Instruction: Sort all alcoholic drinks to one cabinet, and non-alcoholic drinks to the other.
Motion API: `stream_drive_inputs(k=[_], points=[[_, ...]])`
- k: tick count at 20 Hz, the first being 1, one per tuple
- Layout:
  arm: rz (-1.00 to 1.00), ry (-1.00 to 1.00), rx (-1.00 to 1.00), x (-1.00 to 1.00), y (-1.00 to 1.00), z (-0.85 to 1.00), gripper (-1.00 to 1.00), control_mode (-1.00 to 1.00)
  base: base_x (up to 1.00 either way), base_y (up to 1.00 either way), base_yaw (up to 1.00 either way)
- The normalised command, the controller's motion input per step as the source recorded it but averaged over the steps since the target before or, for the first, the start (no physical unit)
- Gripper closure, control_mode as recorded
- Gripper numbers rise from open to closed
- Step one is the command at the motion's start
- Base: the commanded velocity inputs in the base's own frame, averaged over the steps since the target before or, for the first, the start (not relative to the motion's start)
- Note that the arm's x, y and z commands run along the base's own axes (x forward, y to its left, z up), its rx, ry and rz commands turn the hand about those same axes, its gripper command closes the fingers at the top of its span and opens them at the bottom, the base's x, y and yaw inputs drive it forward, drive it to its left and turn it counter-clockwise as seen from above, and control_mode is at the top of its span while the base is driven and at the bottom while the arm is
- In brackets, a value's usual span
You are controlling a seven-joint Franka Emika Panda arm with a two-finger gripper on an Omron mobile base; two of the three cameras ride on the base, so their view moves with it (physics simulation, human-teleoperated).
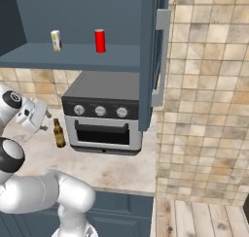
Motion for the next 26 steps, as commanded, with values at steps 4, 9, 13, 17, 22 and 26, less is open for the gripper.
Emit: stream_drive_inputs(k=[4,9,13,17,22,26], points=[[-0.04,0.05,-0.10,0.14,0.00,-0.22,-1.00,-1.00,0.00,0.00,0.00],[-0.02,0.03,-0.09,0.15,0.09,-0.21,-1.00,-1.00,0.00,0.00,0.00],[-0.02,0.04,-0.07,0.18,0.19,-0.15,-1.00,-1.00,0.00,0.00,0.00],[-0.01,0.04,-0.06,0.19,0.26,-0.10,-1.00,-1.00,0.00,0.00,0.00],[-0.01,0.03,-0.05,0.23,0.20,-0.06,-1.00,-1.00,0.00,0.00,0.00],[-0.02,0.00,-0.07,0.15,0.05,-0.11,-1.00,-1.00,0.00,0.00,0.00]])
